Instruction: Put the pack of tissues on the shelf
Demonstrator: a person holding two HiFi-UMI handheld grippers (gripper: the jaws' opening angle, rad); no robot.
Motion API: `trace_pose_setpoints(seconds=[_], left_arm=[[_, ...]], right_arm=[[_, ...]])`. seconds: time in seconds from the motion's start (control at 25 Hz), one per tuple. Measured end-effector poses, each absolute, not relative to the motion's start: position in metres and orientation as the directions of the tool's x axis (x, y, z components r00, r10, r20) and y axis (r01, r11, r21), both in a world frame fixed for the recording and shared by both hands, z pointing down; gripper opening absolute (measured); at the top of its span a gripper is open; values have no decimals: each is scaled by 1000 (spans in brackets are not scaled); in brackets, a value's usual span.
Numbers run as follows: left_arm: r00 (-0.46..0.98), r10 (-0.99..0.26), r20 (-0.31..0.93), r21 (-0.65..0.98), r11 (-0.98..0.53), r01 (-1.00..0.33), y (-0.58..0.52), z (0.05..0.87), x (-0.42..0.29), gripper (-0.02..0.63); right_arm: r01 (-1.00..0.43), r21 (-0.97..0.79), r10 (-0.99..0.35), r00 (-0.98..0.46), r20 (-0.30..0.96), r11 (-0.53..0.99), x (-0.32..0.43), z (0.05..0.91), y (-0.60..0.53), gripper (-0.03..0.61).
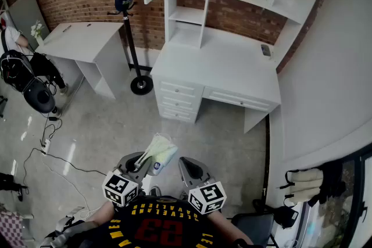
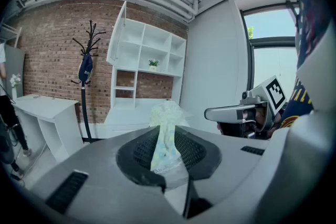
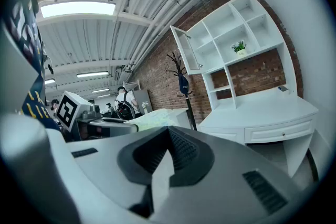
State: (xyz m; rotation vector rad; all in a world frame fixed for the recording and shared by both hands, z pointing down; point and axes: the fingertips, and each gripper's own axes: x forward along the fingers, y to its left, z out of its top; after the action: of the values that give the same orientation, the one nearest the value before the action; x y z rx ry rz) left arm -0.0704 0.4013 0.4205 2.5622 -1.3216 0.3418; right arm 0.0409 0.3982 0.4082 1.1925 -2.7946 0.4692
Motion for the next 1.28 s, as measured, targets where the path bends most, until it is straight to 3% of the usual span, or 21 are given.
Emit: trace_pose_setpoints(seconds=[0.56, 1.28], left_arm=[[595, -745, 302, 121, -589, -799, 386, 425, -101, 60], [632, -716, 298, 204, -599, -775, 365, 454, -193, 60]], right_arm=[[-741, -246, -720, -669, 185, 625, 14, 408, 392, -3], [-808, -254, -754, -588, 294, 531, -55, 432, 396, -3]])
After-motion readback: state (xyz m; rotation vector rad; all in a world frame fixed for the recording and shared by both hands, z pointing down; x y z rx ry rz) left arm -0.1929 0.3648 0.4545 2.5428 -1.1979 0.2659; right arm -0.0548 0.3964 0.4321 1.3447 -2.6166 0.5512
